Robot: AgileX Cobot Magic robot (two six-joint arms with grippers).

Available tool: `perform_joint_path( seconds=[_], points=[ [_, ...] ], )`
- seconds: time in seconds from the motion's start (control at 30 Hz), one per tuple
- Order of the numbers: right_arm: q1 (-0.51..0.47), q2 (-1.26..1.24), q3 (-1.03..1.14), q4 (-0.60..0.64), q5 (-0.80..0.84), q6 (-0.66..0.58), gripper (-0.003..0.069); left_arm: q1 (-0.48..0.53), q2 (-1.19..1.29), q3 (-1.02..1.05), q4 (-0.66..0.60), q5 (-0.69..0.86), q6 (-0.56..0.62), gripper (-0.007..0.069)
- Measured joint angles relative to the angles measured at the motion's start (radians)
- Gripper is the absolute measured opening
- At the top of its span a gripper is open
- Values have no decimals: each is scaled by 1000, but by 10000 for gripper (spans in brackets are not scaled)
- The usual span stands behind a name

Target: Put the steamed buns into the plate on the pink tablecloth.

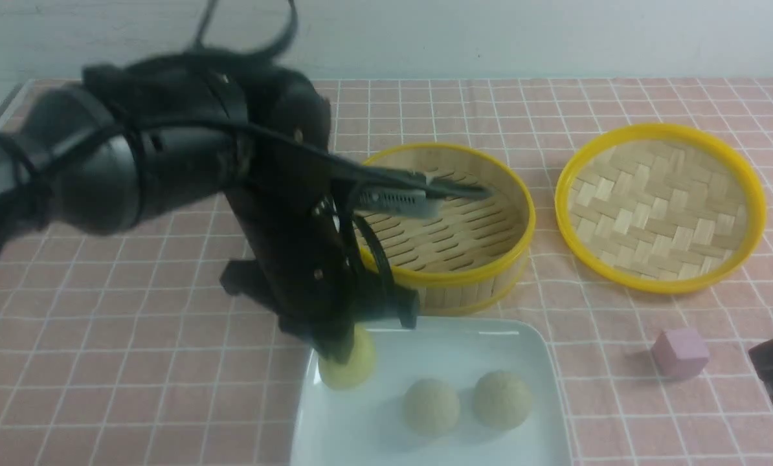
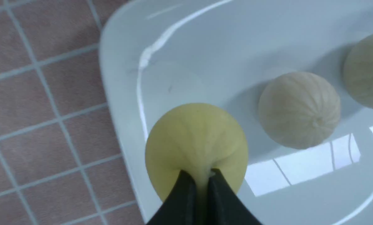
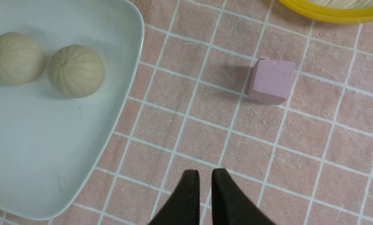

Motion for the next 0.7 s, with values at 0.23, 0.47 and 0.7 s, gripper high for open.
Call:
perform_joint_path(
  seconds=[0.23, 0.47, 0.7],
  points=[
    [0, 0, 0, 11, 0, 0, 61, -26, 54, 75, 1, -142, -47, 84],
    [0, 0, 0, 52, 7, -1, 62, -27, 127, 75, -66, -139, -54, 287],
    [0, -90, 0, 42, 92, -3, 62, -27, 81, 48, -44, -132, -57, 469]
  ],
)
